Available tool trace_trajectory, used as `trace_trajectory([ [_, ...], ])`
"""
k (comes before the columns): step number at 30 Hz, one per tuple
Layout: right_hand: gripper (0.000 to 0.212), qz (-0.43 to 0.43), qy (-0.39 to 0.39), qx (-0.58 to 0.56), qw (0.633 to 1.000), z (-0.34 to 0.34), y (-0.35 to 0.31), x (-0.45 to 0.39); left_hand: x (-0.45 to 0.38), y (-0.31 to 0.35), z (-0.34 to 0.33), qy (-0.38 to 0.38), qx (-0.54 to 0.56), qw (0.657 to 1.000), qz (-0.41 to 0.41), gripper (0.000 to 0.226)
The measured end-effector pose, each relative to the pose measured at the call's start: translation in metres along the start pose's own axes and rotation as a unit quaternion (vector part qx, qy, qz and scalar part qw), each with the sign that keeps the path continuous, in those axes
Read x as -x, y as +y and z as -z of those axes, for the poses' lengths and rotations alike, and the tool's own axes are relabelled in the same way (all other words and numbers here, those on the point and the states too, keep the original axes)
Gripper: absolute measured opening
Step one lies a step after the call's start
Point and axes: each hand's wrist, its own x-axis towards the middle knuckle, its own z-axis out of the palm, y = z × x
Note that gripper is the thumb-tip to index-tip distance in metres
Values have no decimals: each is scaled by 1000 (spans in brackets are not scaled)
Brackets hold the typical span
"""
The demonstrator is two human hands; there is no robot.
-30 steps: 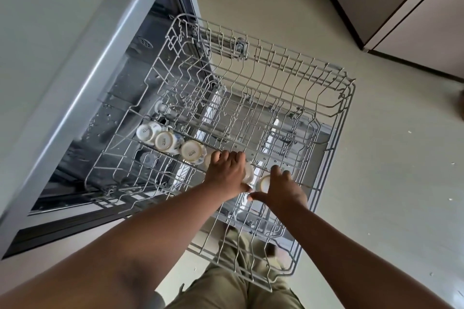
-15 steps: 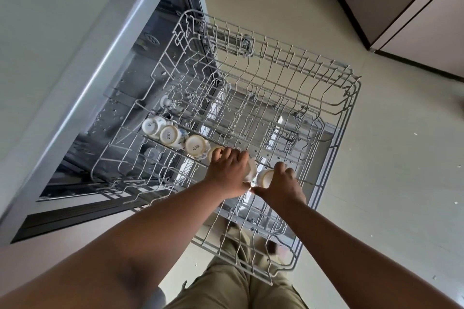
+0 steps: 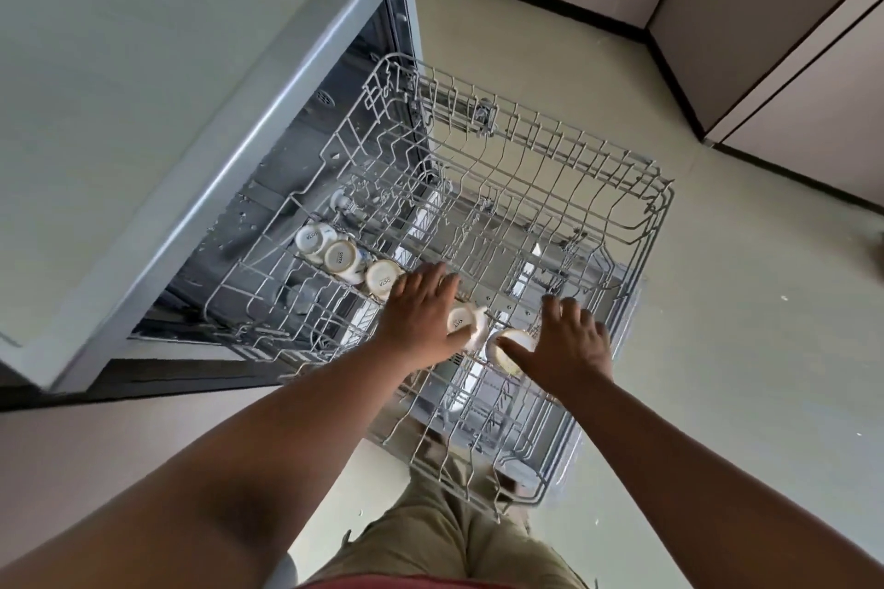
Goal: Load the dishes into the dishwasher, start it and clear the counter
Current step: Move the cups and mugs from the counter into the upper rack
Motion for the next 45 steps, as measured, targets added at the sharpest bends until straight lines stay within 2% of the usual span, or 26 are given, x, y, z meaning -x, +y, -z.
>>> trace_trajectory([
  [4, 99, 36, 16, 31, 999, 22, 3, 1, 21, -8, 15, -13, -15, 998, 55, 94],
  [10, 101, 135, 35, 59, 989, 54, -22, 21, 80, -8, 36, 23, -39, 988, 145, 105],
  [14, 105, 203, 14, 88, 975, 77, -54, 43, 124, -1, 55, 71, -24, 979, 192, 99],
  [19, 104, 285, 59, 131, 948, 118, -115, 73, 181, 0, 99, 138, -28, 970, 198, 90],
  [24, 104, 361, 129, 125, 915, 151, -182, 110, 248, -17, 139, 221, -40, 942, 251, 84],
  [29, 105, 422, 186, 117, 879, 156, -243, 166, 329, -47, 149, 244, -26, 910, 334, 86],
  [39, 107, 513, 200, 31, 834, 114, -388, 326, 542, -104, 142, 299, -13, 839, 454, 90],
  [45, 100, 560, 202, 15, 803, 105, -440, 374, 605, -132, 146, 320, 30, 807, 495, 93],
])
